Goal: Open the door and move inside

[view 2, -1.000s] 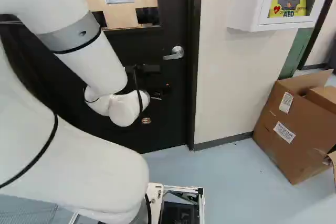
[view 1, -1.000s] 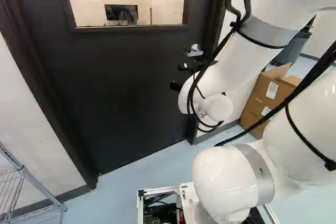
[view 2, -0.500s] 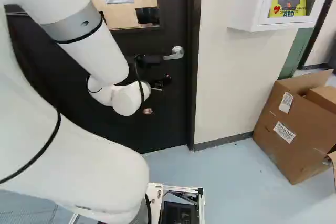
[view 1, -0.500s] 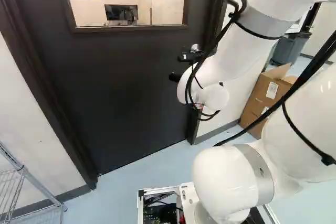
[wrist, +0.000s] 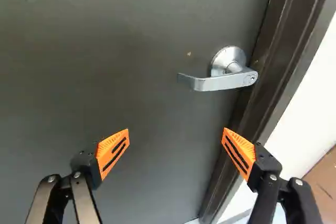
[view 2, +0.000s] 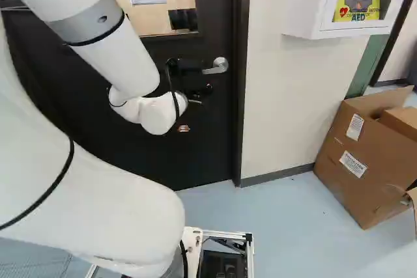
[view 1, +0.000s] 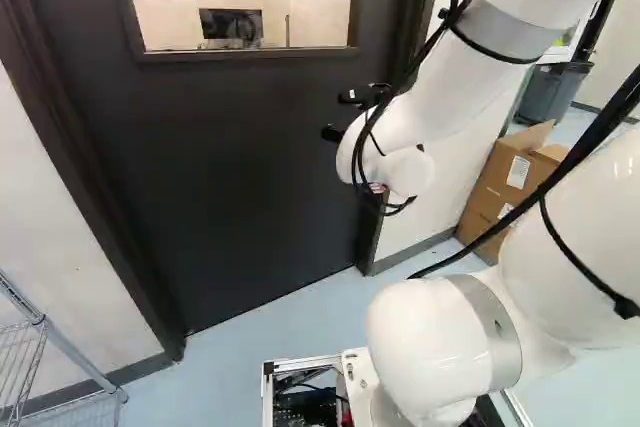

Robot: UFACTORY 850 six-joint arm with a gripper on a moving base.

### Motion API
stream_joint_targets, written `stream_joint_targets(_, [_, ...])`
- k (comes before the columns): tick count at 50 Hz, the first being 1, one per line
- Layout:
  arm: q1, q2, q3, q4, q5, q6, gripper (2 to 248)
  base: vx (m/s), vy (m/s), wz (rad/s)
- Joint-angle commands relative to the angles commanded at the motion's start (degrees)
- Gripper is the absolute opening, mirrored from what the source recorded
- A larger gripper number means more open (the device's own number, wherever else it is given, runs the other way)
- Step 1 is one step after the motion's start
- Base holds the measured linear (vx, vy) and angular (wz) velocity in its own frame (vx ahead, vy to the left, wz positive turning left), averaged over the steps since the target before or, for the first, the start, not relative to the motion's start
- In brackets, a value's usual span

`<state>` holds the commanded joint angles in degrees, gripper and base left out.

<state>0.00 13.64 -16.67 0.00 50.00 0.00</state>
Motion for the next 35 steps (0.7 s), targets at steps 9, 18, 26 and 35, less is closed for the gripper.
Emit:
stream_joint_targets(9, [0.00, 0.47, -0.81, 0.00, 0.00, 0.00, 247, 0.000, 0.000, 0.000])
stream_joint_targets(18, [0.00, 0.78, -1.76, 0.00, 0.00, 0.00, 247, 0.000, 0.000, 0.000])
stream_joint_targets(26, [0.00, 0.69, -2.90, 0.00, 0.00, 0.00, 247, 0.000, 0.000, 0.000])
stream_joint_targets(35, [0.00, 0.39, -4.35, 0.00, 0.00, 0.00, 247, 0.000, 0.000, 0.000])
